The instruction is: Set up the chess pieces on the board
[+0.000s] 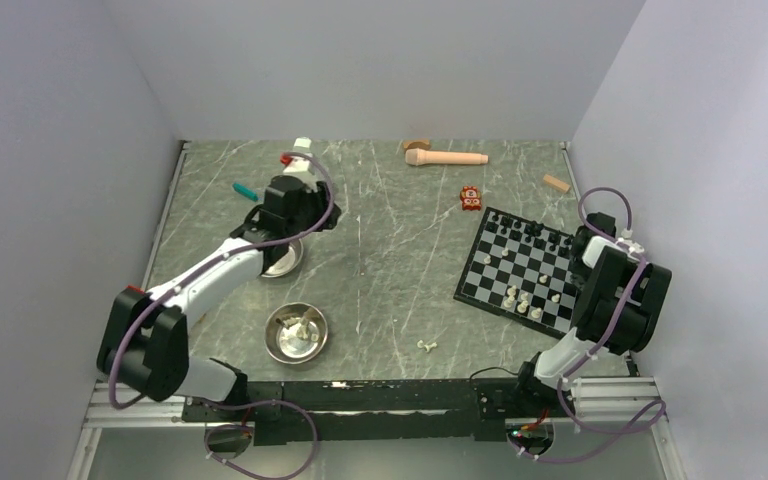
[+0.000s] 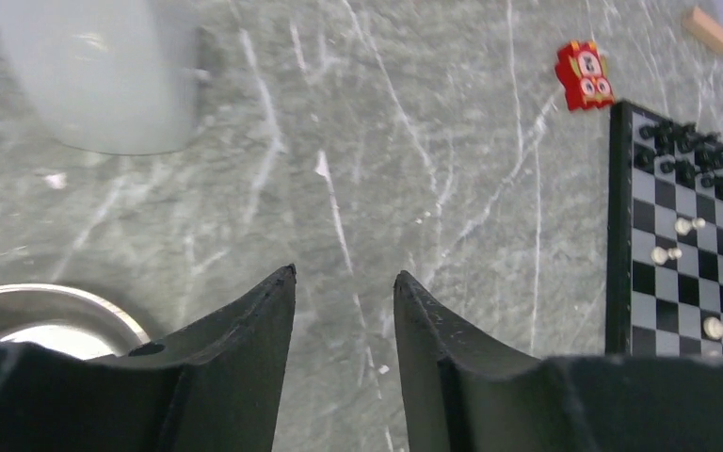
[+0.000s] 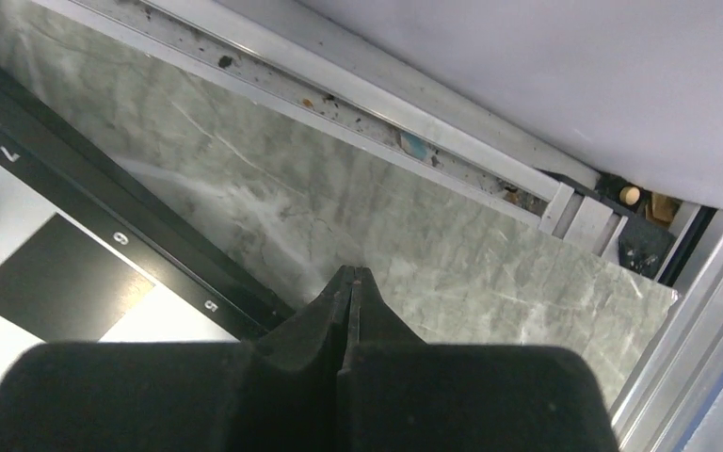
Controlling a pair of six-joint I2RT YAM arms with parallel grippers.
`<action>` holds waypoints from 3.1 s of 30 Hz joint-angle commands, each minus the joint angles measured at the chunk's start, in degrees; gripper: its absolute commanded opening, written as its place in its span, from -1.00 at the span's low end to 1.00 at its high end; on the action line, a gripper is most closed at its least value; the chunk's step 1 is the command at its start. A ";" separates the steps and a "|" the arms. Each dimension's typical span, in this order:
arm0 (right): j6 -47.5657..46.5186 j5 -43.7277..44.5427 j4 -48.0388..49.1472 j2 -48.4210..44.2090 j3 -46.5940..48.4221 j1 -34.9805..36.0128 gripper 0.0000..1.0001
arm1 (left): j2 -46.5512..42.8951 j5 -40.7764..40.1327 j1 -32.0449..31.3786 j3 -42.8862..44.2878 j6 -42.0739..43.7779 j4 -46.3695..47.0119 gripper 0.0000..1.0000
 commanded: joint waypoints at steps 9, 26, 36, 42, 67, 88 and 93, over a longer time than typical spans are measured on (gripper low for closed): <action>-4.20 -12.57 4.56 1.22 -1.23 -0.28 -1.00 | 20.09 2.87 -11.58 16.00 0.01 3.42 -0.86; -8.09 -26.71 8.54 -0.59 -2.77 0.06 -1.00 | 42.99 1.18 -16.91 42.84 -2.08 -12.98 -1.00; -9.84 -29.29 9.41 0.50 -2.16 4.26 -1.00 | 46.60 -4.05 -18.51 41.49 -3.76 -13.06 -0.88; -10.63 -29.77 9.76 0.06 -2.01 7.50 -1.00 | 49.10 -2.56 -19.39 42.21 -3.76 -12.79 -1.00; -12.66 -33.51 8.84 2.33 1.42 22.78 -1.00 | 39.06 -5.63 -19.73 21.14 -6.19 -5.96 -1.00; -9.16 -40.67 5.98 -0.77 0.60 35.06 -1.00 | 22.60 -9.75 -19.76 -0.51 -7.69 -3.05 -1.00; -7.25 -41.64 5.69 -0.28 0.24 38.57 -1.00 | 18.89 -10.41 -19.67 -5.18 -8.55 -2.71 -1.00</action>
